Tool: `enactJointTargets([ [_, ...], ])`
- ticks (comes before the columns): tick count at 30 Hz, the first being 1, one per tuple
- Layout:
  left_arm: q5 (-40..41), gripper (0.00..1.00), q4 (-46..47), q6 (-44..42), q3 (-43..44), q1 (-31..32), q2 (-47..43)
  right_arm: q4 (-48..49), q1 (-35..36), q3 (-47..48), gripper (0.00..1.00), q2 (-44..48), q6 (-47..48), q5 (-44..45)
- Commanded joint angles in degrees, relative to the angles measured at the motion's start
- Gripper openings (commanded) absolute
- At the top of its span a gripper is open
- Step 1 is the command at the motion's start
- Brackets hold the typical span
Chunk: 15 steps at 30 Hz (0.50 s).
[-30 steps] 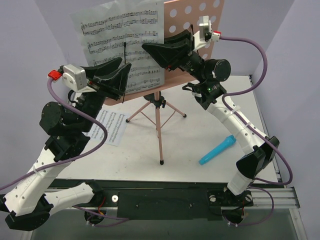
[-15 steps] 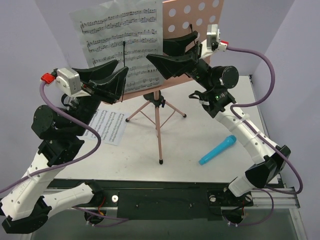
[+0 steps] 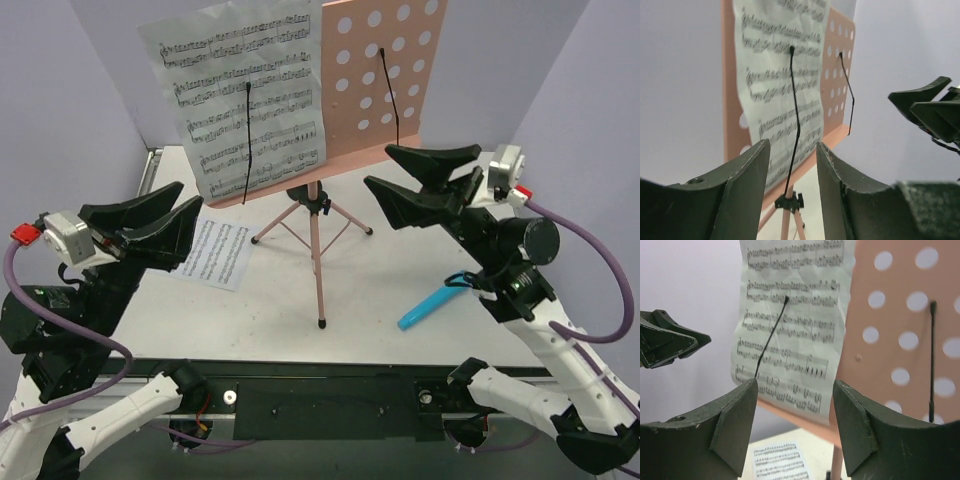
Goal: Set up the instrument practice props
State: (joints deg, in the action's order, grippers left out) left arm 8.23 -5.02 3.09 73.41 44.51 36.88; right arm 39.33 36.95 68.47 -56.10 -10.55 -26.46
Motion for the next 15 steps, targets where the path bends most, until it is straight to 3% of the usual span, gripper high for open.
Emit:
enactJointTargets([
  [1,6.2,0.52,-7.9,4.1,-5.5,-0.3,-4.2,-6.8,0.2,-8.0,0.56,6.7,-0.1,7.6],
  [5,9.9,0.52,-12.8,7.0,-9.4,-0.2,-7.1,-10.4,1.6,-15.1,0.52,8.6,-6.4,9.4],
  [10,13.6,0.51,-16.2,9.4,-12.6,-0.1,-10.0,-11.3,15.1,-21.5,0.52,6.1,-3.2,23.3],
  [15,17.5,0.51,-19.7,11.6,-13.9,-0.1,-11.8,-4.3,23.9,-27.8,0.53,0.3,-6.1,31.2],
])
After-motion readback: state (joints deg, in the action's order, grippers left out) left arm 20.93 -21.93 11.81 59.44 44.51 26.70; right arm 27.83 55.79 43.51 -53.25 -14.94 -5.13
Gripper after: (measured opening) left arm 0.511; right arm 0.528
